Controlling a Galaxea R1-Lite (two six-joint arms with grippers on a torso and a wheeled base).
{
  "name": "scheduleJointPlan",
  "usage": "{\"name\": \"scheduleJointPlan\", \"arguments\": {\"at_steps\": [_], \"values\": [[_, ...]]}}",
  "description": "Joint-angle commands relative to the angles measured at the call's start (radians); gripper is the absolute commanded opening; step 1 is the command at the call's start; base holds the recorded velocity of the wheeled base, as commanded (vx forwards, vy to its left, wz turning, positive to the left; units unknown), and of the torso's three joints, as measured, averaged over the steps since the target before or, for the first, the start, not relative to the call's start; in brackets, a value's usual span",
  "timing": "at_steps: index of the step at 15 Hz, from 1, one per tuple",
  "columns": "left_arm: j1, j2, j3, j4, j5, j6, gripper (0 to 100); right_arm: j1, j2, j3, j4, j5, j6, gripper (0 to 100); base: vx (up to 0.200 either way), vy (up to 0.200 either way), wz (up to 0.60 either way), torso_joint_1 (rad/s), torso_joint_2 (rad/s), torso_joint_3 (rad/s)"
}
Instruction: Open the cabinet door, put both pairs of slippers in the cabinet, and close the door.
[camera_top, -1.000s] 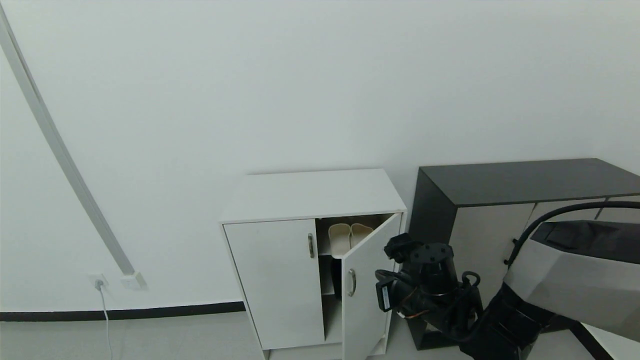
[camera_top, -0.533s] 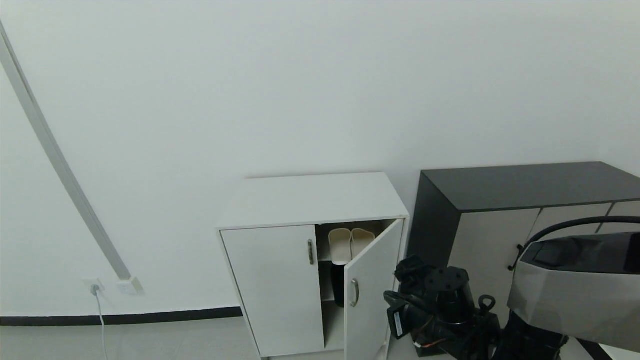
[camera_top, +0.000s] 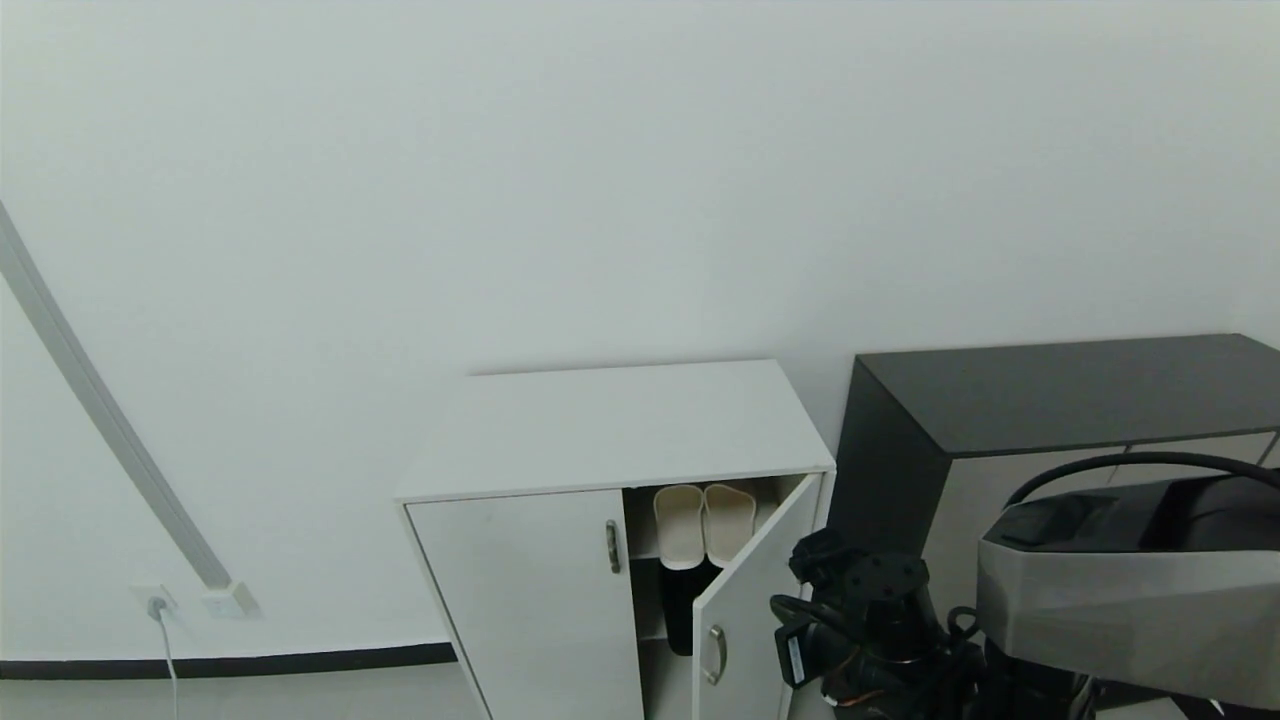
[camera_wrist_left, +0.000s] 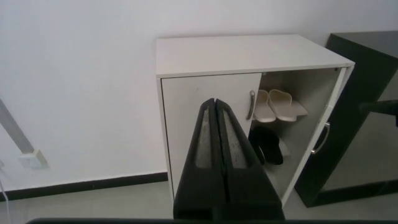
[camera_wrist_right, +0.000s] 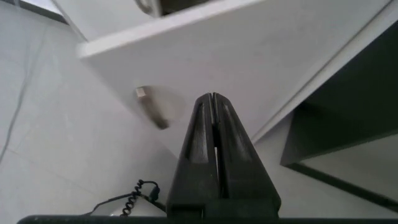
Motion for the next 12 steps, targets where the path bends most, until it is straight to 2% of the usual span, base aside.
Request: {"name": "scheduleJointPlan", "arguments": {"at_steps": [1, 5, 12], "values": [[0.000, 0.001, 0.000, -0.001, 0.000, 0.000, 0, -0.002, 0.064, -0.042, -0.001, 0.002, 0.000, 0, 0.000, 0.000, 0.00, 0.000, 0.00, 0.000], [0.000, 0.001, 0.000, -0.001, 0.002, 0.000, 0, -0.044, 0.127, -0.185, 0.051, 0.023, -0.006, 0, 0.000, 0.000, 0.00, 0.000, 0.00, 0.000], [0.000, 0.001, 0.000, -0.003, 0.002, -0.006, 0, -0.079, 0.147, -0.335, 0.152, 0.073, -0.005, 0, 0.000, 0.000, 0.00, 0.000, 0.00, 0.000]]}}
